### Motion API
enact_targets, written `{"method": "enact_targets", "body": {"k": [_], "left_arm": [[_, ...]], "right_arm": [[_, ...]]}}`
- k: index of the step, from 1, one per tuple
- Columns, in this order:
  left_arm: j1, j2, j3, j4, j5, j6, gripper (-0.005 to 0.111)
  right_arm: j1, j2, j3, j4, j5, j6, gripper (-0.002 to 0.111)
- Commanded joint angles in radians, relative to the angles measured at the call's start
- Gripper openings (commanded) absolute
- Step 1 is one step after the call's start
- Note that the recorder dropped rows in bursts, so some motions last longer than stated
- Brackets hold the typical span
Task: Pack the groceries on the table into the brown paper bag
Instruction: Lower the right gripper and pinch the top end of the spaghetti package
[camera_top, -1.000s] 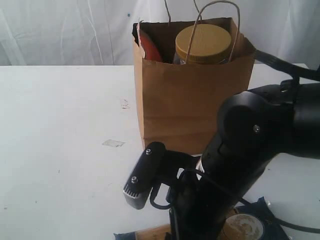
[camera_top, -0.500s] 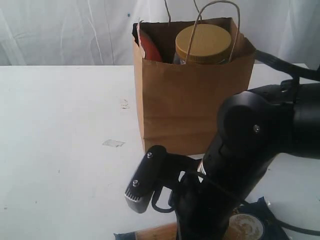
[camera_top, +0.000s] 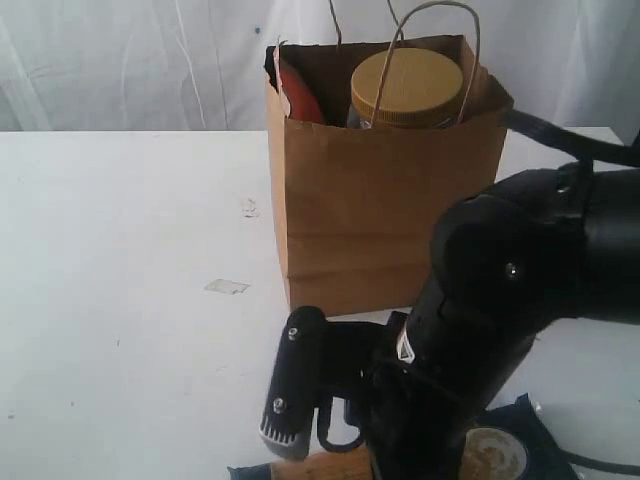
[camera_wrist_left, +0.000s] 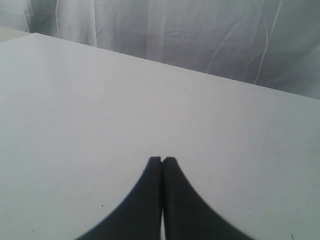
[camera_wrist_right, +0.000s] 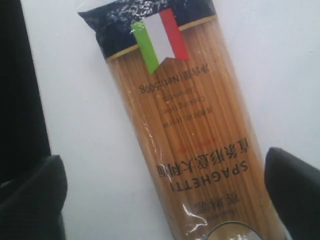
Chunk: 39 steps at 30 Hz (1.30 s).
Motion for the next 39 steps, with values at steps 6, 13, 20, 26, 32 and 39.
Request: {"method": "enact_targets", "body": {"k": [6, 13, 20, 26, 32, 39], "left_arm": [[-0.007, -0.005, 0.002, 0.009, -0.006, 0.002, 0.000], [-0.007, -0.005, 0.002, 0.009, -0.006, 0.002, 0.000], [-0.007, -0.005, 0.002, 0.009, -0.006, 0.002, 0.000], [-0.007, -0.005, 0.002, 0.009, -0.006, 0.002, 0.000], [-0.007, -0.005, 0.002, 0.009, -0.006, 0.002, 0.000], [-0.007, -0.005, 0.002, 0.009, -0.006, 0.002, 0.000]], "right_arm": [[0.141, 0.041, 0.004, -0.160, -0.112, -0.021, 0.100], [0.145, 0.106, 0.004, -0.160, -0.230, -0.019, 0.100], [0.145, 0.155, 0.004, -0.160, -0.222, -0.019, 0.100], [0.145, 0.192, 0.004, -0.160, -0.230, -0.019, 0.100], [0.145, 0.233, 0.004, -0.162, -0.250, -0.019, 0.100], [0.145, 0.267, 0.004, -0.162, -0.260, -0.019, 0.100]]}}
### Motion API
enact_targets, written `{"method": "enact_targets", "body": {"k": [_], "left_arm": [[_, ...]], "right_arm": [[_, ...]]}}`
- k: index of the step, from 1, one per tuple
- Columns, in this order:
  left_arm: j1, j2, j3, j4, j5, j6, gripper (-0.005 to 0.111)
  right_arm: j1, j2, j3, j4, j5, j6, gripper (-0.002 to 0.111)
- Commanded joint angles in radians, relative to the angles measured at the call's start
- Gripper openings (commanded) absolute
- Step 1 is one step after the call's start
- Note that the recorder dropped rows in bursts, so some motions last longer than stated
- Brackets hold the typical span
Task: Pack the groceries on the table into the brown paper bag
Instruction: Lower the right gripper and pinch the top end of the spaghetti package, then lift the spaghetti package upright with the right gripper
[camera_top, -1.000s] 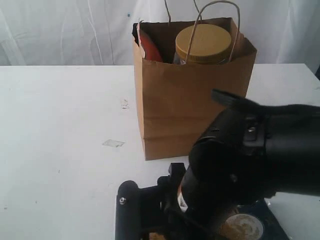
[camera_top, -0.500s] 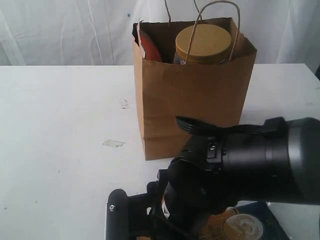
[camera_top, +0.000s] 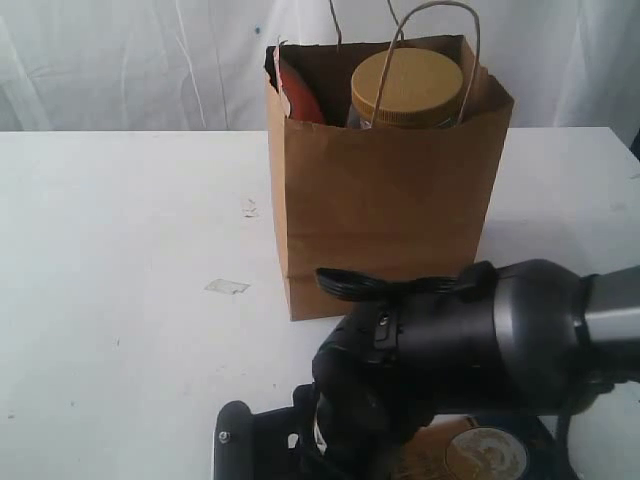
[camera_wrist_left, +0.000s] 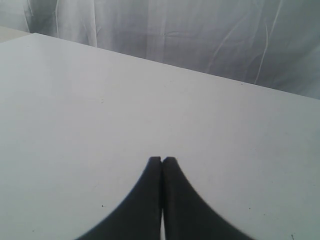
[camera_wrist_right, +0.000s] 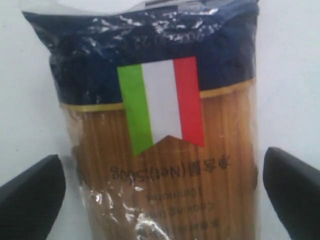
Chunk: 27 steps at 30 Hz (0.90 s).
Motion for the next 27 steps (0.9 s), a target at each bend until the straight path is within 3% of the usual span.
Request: {"method": "enact_targets", "body": {"k": [1, 5, 13, 19, 21, 27], "left_arm": [[-0.007, -0.005, 0.002, 0.009, -0.006, 0.002, 0.000], [-0.007, -0.005, 0.002, 0.009, -0.006, 0.002, 0.000], [-0.007, -0.005, 0.002, 0.009, -0.006, 0.002, 0.000], [-0.007, -0.005, 0.002, 0.009, -0.006, 0.002, 0.000], [-0.007, -0.005, 0.002, 0.009, -0.006, 0.002, 0.000], [-0.007, -0.005, 0.002, 0.009, -0.006, 0.002, 0.000]], "right_arm": [[0.001, 0.007, 0.004, -0.004, -0.005, -0.009, 0.099], [0.001, 0.007, 0.004, -0.004, -0.007, -0.009, 0.086], [0.001, 0.007, 0.004, -0.011, -0.004, -0.009, 0.032], [0.001, 0.007, 0.004, -0.072, 0.053, -0.003, 0.005], [0.001, 0.007, 0.004, -0.072, 0.052, 0.024, 0.000], [0.001, 0.007, 0.004, -0.072, 0.034, 0.101, 0.000]]}}
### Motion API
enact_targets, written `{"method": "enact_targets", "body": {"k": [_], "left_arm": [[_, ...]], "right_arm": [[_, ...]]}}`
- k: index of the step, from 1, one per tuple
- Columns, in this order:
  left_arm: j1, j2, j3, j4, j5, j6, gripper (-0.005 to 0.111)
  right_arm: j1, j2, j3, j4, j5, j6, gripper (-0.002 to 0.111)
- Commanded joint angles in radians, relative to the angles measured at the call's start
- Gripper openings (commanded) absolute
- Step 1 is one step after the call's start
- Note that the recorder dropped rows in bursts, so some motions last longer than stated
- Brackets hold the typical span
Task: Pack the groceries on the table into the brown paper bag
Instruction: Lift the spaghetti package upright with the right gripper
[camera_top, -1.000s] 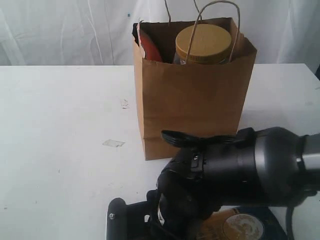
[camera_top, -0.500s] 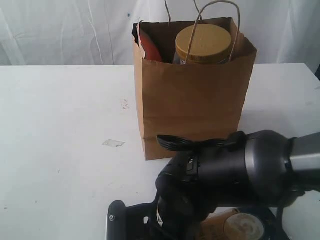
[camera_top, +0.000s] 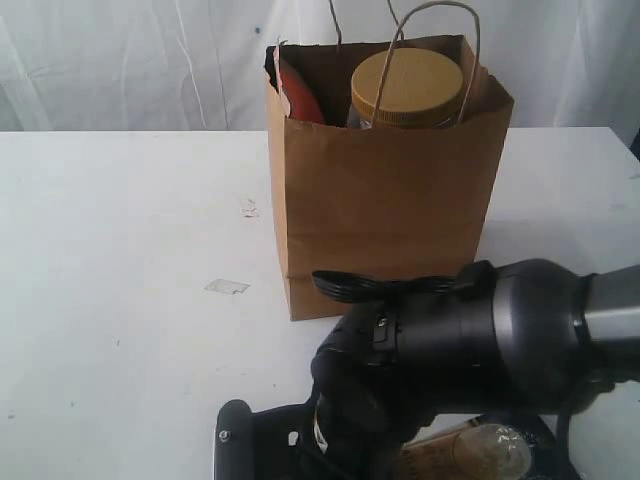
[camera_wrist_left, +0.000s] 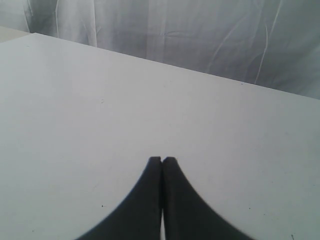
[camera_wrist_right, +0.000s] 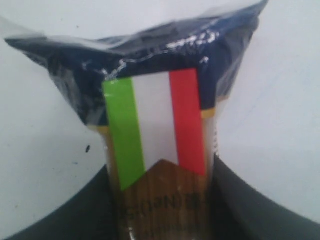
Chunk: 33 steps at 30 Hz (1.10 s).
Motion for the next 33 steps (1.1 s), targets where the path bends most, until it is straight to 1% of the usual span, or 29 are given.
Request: {"method": "enact_targets", "body": {"k": [1, 4, 11, 21, 25, 29, 33], "left_arm": [[-0.007, -0.005, 0.002, 0.009, -0.006, 0.002, 0.000], [-0.007, -0.005, 0.002, 0.009, -0.006, 0.002, 0.000], [-0.007, -0.005, 0.002, 0.009, -0.006, 0.002, 0.000], [-0.007, -0.005, 0.002, 0.009, -0.006, 0.002, 0.000], [-0.007, -0.005, 0.002, 0.009, -0.006, 0.002, 0.000], [-0.007, -0.005, 0.002, 0.009, -0.006, 0.002, 0.000], [-0.007, -0.005, 0.002, 0.009, -0.006, 0.002, 0.000]], "right_arm": [[0.001, 0.002, 0.004, -0.021, 0.000, 0.121, 0.000], [0.001, -0.015, 0.004, -0.021, -0.035, 0.195, 0.000], [0.001, -0.152, 0.004, -0.021, -0.086, 0.233, 0.000], [0.001, -0.452, 0.004, -0.072, -0.086, 0.384, 0.000], [0.001, -0.563, 0.004, -0.077, -0.086, 0.406, 0.000], [0.001, -0.684, 0.004, -0.077, -0.121, 0.415, 0.000], [0.001, -0.796, 0.004, -0.077, -0.181, 0.505, 0.000]]}}
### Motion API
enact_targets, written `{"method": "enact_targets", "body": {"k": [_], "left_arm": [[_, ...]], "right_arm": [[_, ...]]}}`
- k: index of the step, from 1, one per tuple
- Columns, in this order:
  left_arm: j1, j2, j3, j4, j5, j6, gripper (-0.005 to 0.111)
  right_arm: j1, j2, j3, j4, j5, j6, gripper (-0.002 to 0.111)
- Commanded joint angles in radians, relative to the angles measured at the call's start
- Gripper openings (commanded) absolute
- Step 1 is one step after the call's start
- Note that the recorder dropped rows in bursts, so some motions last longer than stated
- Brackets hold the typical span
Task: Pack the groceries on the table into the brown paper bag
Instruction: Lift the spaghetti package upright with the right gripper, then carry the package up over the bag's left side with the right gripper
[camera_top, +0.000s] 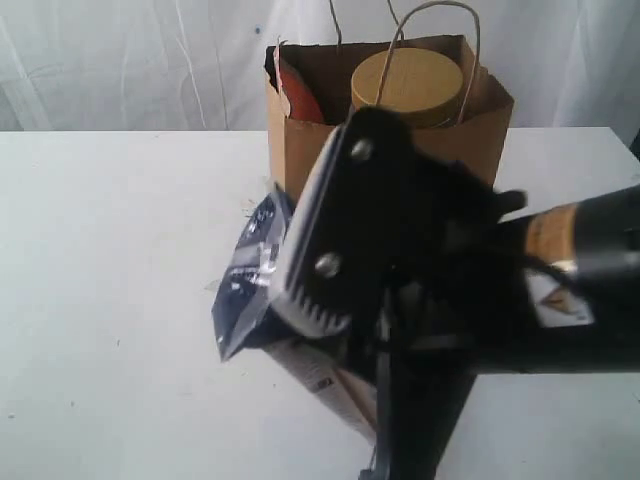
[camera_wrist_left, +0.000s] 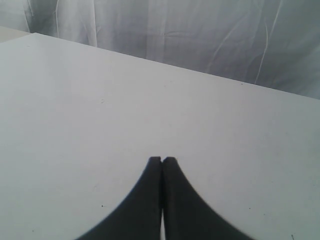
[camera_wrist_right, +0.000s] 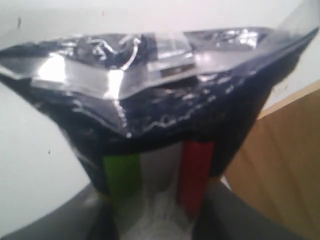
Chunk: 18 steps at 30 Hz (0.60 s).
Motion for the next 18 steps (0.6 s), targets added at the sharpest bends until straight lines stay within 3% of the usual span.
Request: {"method": "enact_targets", "body": {"k": [1, 8, 18], "left_arm": [[-0.007, -0.005, 0.002, 0.009, -0.006, 0.002, 0.000], [-0.007, -0.005, 0.002, 0.009, -0.006, 0.002, 0.000], [-0.007, -0.005, 0.002, 0.009, -0.006, 0.002, 0.000]], "right_arm": [[0.001, -0.144, -0.013, -0.017, -0.124, 0.127, 0.000], [0.001, -0.254, -0.094, 0.000, -0.155, 0.227, 0.000], [-0.017, -0.125, -0.216, -0.094, -0.650, 0.182, 0.000]]}}
